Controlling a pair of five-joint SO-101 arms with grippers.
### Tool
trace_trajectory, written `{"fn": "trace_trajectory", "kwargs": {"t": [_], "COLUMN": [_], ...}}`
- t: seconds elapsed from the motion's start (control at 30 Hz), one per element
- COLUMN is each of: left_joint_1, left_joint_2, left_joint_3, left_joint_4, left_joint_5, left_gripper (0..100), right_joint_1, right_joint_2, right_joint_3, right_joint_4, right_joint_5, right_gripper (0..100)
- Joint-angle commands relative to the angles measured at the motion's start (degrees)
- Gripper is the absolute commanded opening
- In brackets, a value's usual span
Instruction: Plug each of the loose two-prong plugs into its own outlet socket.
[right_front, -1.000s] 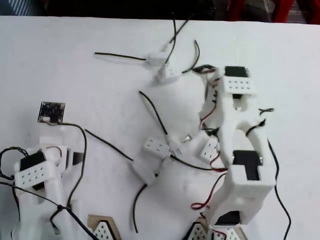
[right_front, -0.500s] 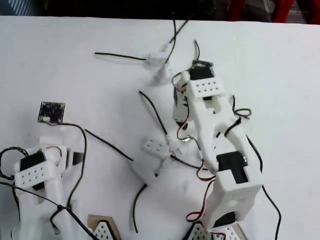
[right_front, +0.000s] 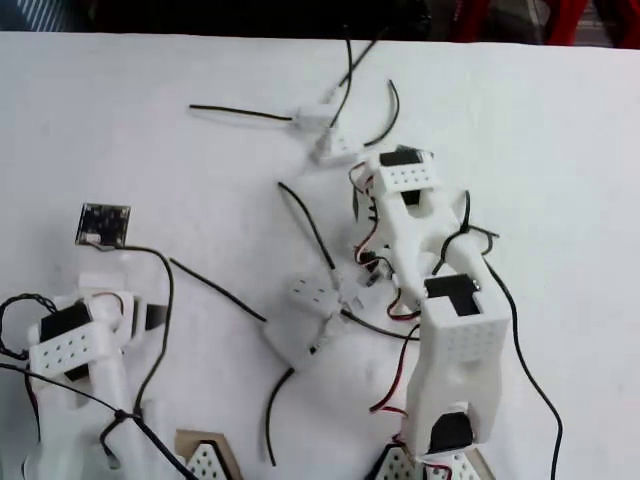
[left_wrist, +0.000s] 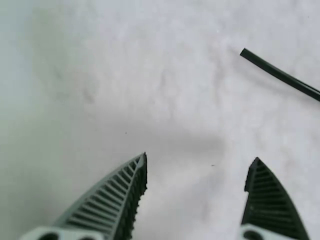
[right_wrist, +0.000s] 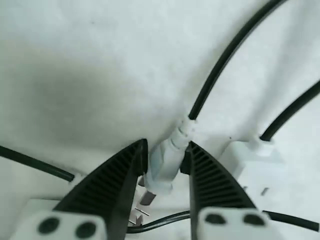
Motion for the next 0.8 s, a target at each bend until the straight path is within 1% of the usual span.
{"fn": "trace_trajectory", "kwargs": {"t": [0.0,0.03,0.1,0.17,0.3,0.4,0.5,0.57,0.67,0.77], "left_joint_1": [-0.22,-0.22,-0.22,-0.22,-0.22,-0.22,-0.22,-0.22,-0.22,-0.22], "left_joint_2": [-1.98,-1.98,-1.98,-1.98,-1.98,-1.98,-1.98,-1.98,-1.98,-1.98], "left_joint_3": [-0.35,-0.35,-0.35,-0.35,-0.35,-0.35,-0.35,-0.35,-0.35,-0.35], "left_joint_4": [-0.97,-0.97,-0.97,-0.97,-0.97,-0.97,-0.97,-0.97,-0.97,-0.97], "left_joint_5": [0.44,0.44,0.44,0.44,0.44,0.44,0.44,0.44,0.44,0.44], "left_gripper": [31,31,31,31,31,31,31,31,31,31], "right_joint_1": [0.84,0.57,0.04,-0.48,-1.45,-1.45,-1.19,-1.27,-1.36,-1.36], "right_joint_2": [-1.01,-1.98,-4.62,-7.78,-14.02,-15.69,-13.49,-10.42,-4.70,0.22], "right_joint_3": [-1.32,-1.41,-1.23,-1.23,-1.23,-0.97,-0.88,-1.05,-1.41,-3.78], "right_joint_4": [0.13,0.13,0.92,2.15,5.58,6.37,6.11,6.11,6.02,6.73], "right_joint_5": [1.85,3.43,5.98,9.23,19.25,26.81,33.76,37.10,39.30,39.38], "right_gripper": [4.3,1.0,2.7,1.6,1.7,1.7,1.7,1.7,1.7,2.8]}}
